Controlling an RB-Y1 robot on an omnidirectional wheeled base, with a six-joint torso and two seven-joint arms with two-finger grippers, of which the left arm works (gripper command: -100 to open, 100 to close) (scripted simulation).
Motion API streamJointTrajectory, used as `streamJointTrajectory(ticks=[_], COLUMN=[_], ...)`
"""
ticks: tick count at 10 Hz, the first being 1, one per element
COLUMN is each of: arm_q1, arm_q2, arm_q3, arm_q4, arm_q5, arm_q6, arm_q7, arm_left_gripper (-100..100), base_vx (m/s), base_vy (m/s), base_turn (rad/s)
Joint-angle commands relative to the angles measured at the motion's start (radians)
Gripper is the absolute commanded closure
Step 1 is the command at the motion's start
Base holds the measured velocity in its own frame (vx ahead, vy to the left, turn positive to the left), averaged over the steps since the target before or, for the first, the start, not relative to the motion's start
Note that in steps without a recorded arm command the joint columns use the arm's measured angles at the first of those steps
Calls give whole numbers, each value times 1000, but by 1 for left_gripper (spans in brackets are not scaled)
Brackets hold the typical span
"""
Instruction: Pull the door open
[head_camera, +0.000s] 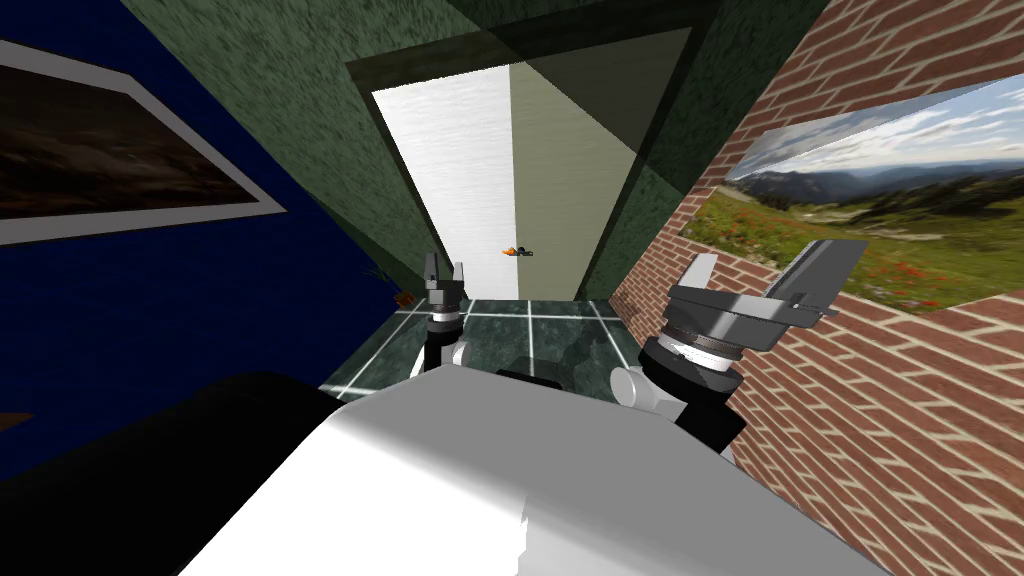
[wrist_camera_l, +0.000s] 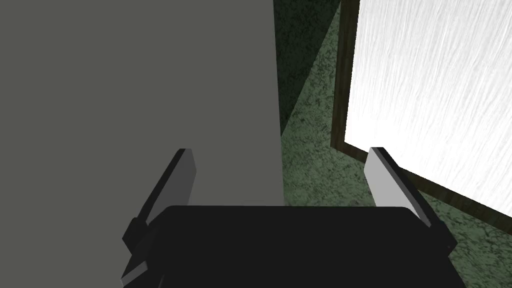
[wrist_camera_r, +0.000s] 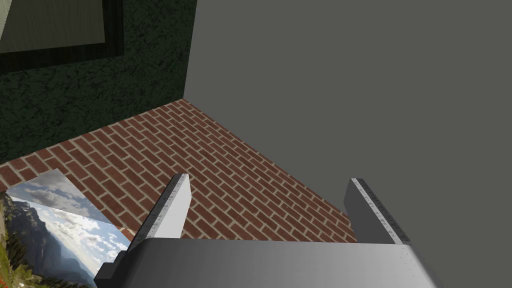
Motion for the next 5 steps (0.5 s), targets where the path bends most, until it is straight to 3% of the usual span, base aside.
streamJointTrajectory(ticks=[1,5], arm_q1=[-5,-20], arm_q2=[11,39], arm_q3=[5,22], arm_q4=[29,118], arm_q5=[4,14], arm_q6=[-4,-16], arm_q7=[3,14], arm_left_gripper=[-100,-100], base_vx=[78,166], base_vy=[-108,21], base_turn=[22,-48])
